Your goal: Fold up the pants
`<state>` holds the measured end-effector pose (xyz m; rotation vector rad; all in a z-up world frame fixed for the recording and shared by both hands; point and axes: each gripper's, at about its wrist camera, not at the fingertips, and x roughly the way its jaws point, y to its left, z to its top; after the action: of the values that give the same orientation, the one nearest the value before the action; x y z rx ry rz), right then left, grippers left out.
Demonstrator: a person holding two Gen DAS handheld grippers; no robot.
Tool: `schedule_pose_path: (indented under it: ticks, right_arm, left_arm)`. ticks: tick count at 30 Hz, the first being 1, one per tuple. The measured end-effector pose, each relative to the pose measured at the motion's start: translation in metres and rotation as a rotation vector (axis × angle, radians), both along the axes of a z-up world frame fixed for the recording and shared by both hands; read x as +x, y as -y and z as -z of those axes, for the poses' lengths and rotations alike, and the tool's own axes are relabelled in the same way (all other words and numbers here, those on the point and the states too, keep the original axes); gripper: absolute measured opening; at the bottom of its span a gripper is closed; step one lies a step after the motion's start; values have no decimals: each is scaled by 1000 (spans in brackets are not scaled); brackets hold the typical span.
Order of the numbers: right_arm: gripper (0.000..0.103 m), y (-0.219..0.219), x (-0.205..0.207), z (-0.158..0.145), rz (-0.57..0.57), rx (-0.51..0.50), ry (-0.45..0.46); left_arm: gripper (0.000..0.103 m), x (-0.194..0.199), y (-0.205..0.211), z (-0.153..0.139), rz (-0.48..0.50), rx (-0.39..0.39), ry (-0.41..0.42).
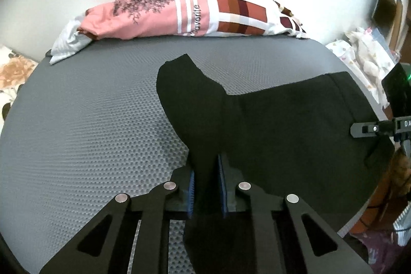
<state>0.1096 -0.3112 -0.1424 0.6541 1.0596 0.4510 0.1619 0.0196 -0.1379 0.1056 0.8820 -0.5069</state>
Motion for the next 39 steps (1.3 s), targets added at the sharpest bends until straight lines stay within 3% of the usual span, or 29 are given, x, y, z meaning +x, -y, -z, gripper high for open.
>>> schedule_pose_path:
  ticks: [4, 8, 13, 19, 21, 23, 26, 28, 29, 30, 32, 39]
  right_arm:
    - [21, -13, 2, 0, -25, -14, -2]
    - [21, -20, 0, 2, -52, -93, 2]
    - [34, -29, 5, 3, -64, -188, 1]
    - [46, -28, 9, 11, -67, -227, -3]
    - [48, -26, 13, 19, -71, -187, -23]
    - [47, -26, 16, 23, -71, -150, -25]
    - [37, -32, 20, 25, -95, -133, -24]
    - [32, -30, 21, 26, -90, -93, -26]
    - [29, -29, 21, 27, -87, -70, -28]
    - [28, -27, 21, 26, -82, -51, -29]
    - [26, -25, 19, 25, -74, -18, -26]
    - [22, -30, 19, 11, -65, 46, -12]
  left_arm:
    - [15, 0, -10, -1, -15, -3, 1]
    - [16, -1, -14, 8, -8, 6, -16]
    - [20, 2, -14, 15, -9, 28, -25]
    - [36, 6, -12, 24, -8, 84, -24]
    - [48, 8, -11, 26, -10, 100, -21]
    - [58, 10, -10, 30, 2, 83, -48]
    - [61, 14, -10, 34, 12, 30, -94]
    - [59, 14, -9, 35, 4, 16, -91]
    - [53, 12, -7, 34, 3, 18, -78]
    - [39, 8, -7, 31, -4, 21, -54]
    - [22, 6, -10, 24, -28, 15, -29]
    - [15, 2, -12, 4, -40, 10, 19]
